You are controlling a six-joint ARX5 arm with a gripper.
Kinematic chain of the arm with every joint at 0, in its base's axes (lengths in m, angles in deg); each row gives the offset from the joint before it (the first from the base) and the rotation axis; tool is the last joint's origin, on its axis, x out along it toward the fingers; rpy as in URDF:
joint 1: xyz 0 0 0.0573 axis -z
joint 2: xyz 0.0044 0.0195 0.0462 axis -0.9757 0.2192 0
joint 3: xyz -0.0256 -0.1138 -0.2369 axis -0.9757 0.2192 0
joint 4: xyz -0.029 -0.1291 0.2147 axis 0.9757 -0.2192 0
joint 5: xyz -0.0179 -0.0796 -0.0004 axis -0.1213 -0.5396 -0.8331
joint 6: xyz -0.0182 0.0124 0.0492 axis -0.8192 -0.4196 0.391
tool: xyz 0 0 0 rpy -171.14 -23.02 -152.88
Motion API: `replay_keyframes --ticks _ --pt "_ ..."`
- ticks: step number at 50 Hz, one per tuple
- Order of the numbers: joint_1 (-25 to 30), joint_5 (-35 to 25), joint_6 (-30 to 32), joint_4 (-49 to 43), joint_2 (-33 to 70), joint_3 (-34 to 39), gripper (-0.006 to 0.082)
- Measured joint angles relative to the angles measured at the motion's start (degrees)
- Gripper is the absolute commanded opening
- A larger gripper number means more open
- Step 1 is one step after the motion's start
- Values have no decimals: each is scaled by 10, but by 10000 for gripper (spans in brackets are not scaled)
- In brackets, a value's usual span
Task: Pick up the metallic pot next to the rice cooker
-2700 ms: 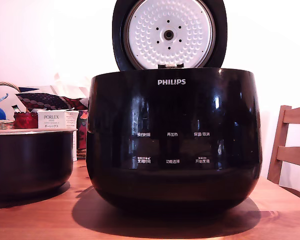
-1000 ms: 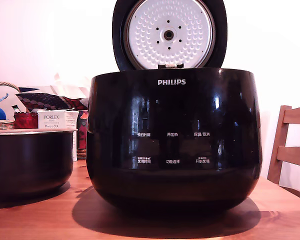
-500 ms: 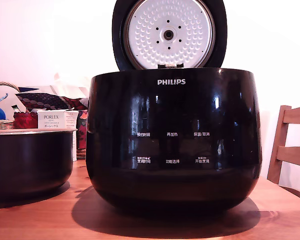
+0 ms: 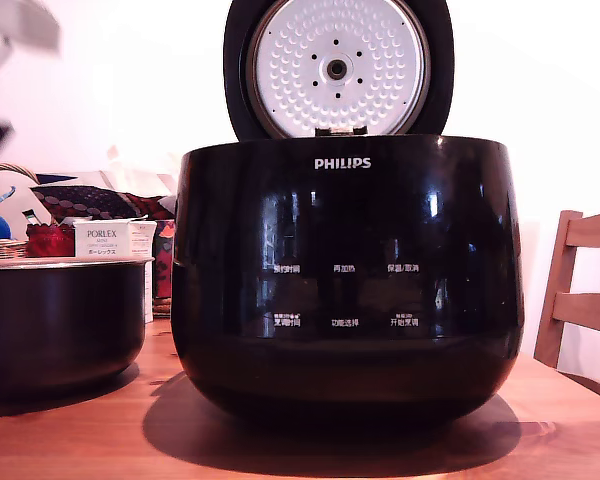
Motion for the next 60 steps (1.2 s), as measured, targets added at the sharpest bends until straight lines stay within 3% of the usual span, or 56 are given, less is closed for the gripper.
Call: replay_keyframes --ticks 25,30,38,60 --pt "0 0 1 35 85 0 531" --pt "0 0 1 42 94 0 471" --pt "0 0 1 51 102 0 302" --pt "0 10 1 49 135 0 252"
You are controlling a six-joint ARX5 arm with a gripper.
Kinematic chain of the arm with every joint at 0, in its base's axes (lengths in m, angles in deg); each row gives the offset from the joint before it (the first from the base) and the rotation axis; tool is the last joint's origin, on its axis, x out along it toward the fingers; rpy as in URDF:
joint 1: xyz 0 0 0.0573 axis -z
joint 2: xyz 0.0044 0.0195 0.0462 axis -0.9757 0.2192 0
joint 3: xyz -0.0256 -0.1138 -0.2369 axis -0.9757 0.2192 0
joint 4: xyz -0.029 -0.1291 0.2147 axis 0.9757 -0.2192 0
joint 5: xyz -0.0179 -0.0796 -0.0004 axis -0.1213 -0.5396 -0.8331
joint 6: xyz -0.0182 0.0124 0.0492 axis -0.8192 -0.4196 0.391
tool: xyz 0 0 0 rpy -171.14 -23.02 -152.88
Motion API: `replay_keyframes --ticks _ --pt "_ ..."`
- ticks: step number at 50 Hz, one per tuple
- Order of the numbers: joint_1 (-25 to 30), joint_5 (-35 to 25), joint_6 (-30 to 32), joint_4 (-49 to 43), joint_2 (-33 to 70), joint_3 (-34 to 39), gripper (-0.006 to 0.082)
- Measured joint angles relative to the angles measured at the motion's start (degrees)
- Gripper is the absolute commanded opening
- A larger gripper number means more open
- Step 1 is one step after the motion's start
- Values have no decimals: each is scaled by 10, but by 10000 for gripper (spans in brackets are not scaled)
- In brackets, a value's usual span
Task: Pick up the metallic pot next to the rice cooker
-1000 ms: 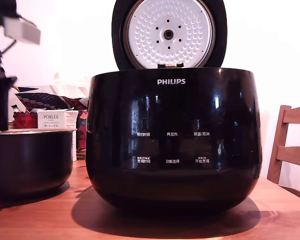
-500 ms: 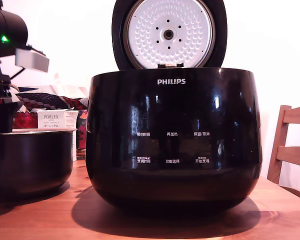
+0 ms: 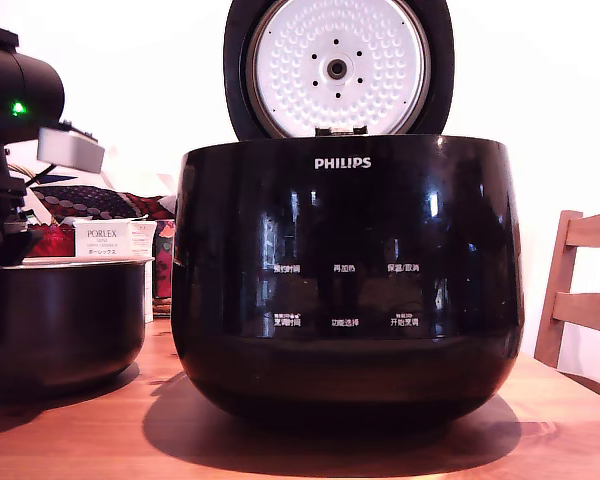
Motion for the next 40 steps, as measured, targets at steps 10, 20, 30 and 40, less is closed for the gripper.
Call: replay_keyframes --ticks 10,20,30,40 --pt "0 17 0 -22 0 0 316" --pt "0 8 0 -31 0 -1 366" --pt "8 7 -7 -44 0 -40 365" --pt "11 5 -13 -56 0 -58 360"
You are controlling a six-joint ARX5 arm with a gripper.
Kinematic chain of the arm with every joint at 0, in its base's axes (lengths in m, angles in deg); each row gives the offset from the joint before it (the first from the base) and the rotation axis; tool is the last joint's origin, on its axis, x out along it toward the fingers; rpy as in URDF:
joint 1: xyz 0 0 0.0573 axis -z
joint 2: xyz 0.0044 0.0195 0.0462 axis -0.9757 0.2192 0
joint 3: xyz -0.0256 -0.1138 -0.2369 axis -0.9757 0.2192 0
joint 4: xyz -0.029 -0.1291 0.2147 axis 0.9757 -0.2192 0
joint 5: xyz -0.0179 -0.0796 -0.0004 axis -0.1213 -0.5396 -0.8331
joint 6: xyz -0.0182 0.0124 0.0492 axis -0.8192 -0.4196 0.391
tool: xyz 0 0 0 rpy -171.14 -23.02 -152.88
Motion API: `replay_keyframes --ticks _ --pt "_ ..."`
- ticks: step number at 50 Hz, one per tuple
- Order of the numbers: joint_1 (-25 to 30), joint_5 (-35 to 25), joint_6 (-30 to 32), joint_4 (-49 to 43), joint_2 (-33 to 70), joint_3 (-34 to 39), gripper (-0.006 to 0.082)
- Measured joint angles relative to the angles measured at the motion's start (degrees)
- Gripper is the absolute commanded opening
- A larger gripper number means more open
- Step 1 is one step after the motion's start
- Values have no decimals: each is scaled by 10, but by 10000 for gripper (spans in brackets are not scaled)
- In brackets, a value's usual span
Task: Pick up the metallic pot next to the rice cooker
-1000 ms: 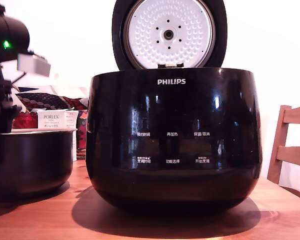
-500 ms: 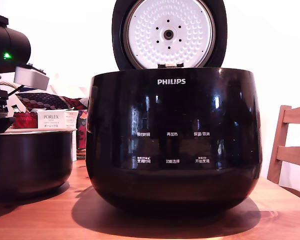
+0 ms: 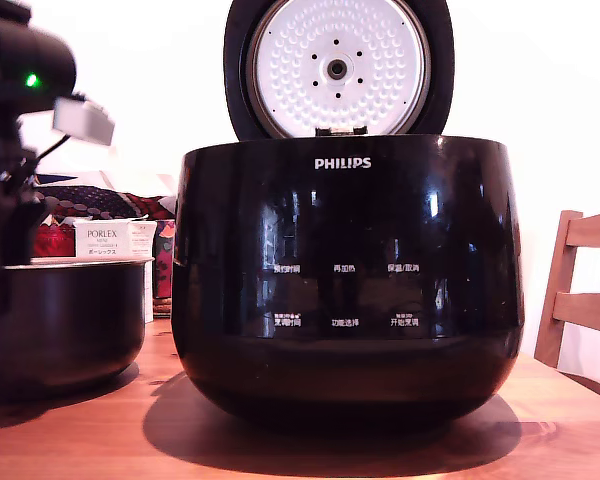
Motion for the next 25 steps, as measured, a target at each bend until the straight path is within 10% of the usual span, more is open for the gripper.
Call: replay_keyframes --ticks 15,25 --pt "0 0 0 -17 0 0 34" --pt "1 -1 2 -19 -2 0 -24"
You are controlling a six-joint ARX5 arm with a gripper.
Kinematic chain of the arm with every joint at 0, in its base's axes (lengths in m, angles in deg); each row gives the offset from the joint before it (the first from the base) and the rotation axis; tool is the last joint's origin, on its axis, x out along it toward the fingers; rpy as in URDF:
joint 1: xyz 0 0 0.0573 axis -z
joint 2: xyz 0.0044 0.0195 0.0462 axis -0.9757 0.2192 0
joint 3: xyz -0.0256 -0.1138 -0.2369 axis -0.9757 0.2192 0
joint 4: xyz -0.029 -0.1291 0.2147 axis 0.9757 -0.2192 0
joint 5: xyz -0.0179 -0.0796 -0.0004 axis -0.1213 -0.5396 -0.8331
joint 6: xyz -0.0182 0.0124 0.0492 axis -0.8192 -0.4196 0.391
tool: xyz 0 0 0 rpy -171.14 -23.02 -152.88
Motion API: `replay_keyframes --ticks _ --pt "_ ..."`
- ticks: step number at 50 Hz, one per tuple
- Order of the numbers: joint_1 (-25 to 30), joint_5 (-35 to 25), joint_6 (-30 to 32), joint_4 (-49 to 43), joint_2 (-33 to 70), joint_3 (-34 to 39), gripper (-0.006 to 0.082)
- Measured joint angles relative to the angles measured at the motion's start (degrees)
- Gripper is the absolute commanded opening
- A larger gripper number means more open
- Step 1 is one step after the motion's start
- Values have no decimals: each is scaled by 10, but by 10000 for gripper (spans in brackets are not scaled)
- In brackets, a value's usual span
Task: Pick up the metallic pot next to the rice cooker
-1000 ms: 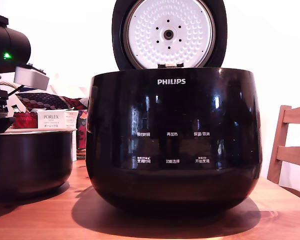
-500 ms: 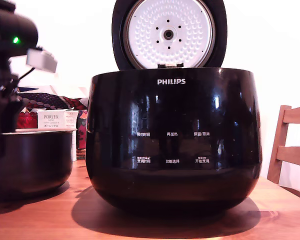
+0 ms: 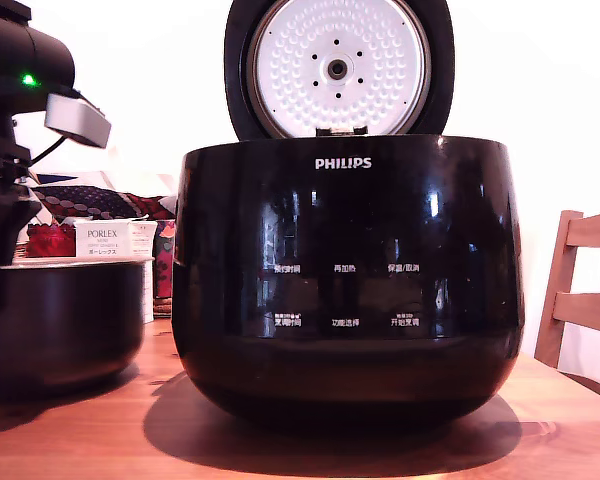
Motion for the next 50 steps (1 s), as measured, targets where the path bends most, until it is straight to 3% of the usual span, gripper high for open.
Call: replay_keyframes --ticks 23,50 --pt "13 31 -3 -23 -16 -3 -24" --pt "46 85 -22 -90 -140 2 -24"
